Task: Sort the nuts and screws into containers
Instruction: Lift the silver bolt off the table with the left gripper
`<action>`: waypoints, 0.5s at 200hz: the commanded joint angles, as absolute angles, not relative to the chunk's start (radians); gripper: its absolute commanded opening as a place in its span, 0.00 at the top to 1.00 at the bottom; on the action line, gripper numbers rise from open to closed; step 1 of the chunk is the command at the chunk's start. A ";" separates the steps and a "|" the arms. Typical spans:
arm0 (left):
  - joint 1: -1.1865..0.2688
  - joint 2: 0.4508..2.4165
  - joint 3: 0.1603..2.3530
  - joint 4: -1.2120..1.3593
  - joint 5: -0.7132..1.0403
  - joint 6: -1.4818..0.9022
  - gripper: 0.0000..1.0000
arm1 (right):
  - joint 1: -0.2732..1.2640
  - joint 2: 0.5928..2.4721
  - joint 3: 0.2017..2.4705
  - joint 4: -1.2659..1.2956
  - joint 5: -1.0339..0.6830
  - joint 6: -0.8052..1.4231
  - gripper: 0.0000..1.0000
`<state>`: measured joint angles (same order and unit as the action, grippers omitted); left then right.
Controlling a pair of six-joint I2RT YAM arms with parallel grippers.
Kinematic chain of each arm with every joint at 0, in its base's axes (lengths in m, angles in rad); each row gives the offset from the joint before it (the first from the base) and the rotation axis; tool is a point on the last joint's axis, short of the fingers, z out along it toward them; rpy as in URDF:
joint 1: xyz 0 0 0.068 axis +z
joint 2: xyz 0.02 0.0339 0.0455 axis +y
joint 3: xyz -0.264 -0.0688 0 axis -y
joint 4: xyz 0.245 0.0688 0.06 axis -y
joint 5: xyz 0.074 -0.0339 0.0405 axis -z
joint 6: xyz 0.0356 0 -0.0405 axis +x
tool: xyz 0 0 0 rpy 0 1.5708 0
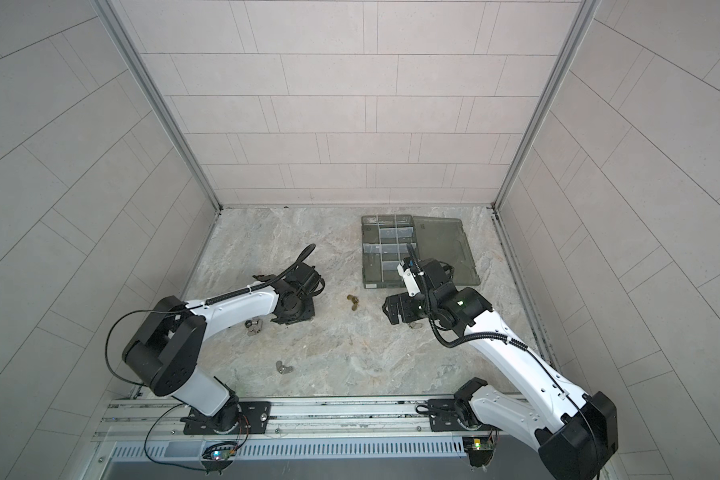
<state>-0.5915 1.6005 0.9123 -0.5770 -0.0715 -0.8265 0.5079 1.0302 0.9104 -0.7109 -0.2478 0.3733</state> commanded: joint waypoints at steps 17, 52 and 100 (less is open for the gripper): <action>-0.603 1.572 0.936 -0.595 -0.060 -0.855 0.66 | 0.501 1.038 0.931 -0.720 -0.252 0.362 0.01; -0.611 1.563 0.946 -0.597 -0.045 -0.873 0.56 | 0.500 1.039 0.928 -0.717 -0.256 0.362 0.01; -0.615 1.612 0.966 -0.589 -0.062 -0.877 0.55 | 0.492 1.032 0.929 -0.721 -0.257 0.357 0.01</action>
<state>-0.6094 1.5932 0.9337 -0.5789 -0.0483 -0.8658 0.5011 1.0382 0.9104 -0.7105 -0.2554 0.3717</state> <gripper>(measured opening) 0.446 0.993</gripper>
